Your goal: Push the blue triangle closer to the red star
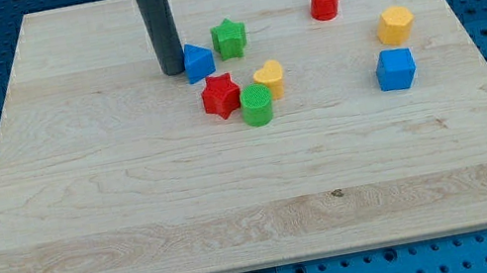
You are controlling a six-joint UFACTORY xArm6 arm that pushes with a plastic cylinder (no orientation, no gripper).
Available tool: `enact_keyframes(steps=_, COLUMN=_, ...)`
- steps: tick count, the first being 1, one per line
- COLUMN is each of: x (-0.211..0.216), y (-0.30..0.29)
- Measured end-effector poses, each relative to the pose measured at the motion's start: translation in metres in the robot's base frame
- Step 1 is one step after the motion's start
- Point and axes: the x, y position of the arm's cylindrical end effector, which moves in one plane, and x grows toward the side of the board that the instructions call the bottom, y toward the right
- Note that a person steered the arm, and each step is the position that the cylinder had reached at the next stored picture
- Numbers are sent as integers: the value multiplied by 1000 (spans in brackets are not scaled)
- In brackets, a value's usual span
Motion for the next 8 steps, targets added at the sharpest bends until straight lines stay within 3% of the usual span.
enact_keyframes(steps=2, x=-30, y=-33)
enact_keyframes(steps=4, x=-34, y=11)
enact_keyframes(steps=6, x=-4, y=54)
enact_keyframes(steps=8, x=-20, y=25)
